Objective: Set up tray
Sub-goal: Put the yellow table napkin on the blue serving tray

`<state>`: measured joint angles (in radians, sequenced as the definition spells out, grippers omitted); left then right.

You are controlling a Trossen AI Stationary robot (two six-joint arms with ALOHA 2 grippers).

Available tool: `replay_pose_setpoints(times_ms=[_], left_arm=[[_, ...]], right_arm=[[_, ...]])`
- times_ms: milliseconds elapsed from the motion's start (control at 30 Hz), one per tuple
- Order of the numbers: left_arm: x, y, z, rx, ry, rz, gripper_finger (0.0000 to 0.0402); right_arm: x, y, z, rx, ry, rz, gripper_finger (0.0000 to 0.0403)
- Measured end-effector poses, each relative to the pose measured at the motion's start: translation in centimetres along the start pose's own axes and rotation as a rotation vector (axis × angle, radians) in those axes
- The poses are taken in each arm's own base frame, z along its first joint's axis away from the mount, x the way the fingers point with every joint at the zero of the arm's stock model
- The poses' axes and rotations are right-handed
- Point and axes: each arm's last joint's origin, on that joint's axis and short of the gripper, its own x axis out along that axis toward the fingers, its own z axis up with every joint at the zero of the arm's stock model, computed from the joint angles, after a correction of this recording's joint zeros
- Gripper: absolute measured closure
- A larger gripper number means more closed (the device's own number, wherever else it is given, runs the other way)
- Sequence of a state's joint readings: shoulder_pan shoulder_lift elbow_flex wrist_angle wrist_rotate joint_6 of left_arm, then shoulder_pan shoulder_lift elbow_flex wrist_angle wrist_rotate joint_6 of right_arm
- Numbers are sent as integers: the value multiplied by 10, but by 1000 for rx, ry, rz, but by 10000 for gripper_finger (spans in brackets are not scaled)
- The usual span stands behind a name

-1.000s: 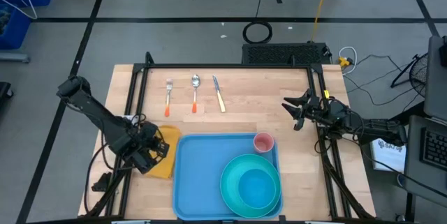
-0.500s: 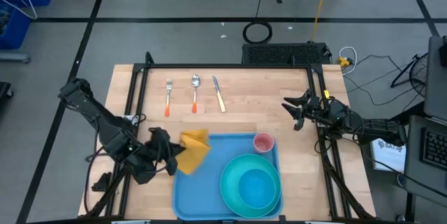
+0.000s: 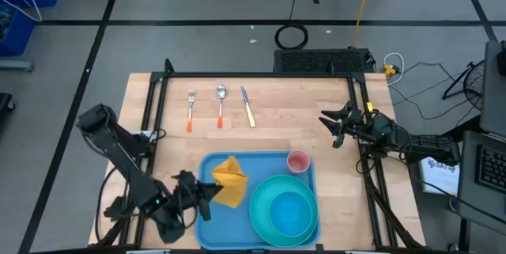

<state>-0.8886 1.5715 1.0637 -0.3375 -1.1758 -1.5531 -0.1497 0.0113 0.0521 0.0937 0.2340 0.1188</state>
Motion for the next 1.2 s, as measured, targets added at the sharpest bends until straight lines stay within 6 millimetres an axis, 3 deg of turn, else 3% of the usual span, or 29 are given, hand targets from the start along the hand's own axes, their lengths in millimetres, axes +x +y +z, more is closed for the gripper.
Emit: replay_pose_setpoints(times_ms=[367, 533, 733, 1033, 1200], left_arm=[[19, -11, -73, -341, -79, -123, 396], [11, -21, -93, -467, -136, -152, 396], [3, -27, -101, -541, -118, -157, 396], [12, 6, -109, -571, 128, 62, 396], [10, 9, -104, -556, 204, 130, 396]], right_arm=[[0, 0, 0, 0, 0, 0, 280], [0, 0, 0, 0, 0, 0, 280], [0, 0, 0, 0, 0, 0, 280], [0, 0, 0, 0, 0, 0, 280], [0, 0, 0, 0, 0, 0, 280]])
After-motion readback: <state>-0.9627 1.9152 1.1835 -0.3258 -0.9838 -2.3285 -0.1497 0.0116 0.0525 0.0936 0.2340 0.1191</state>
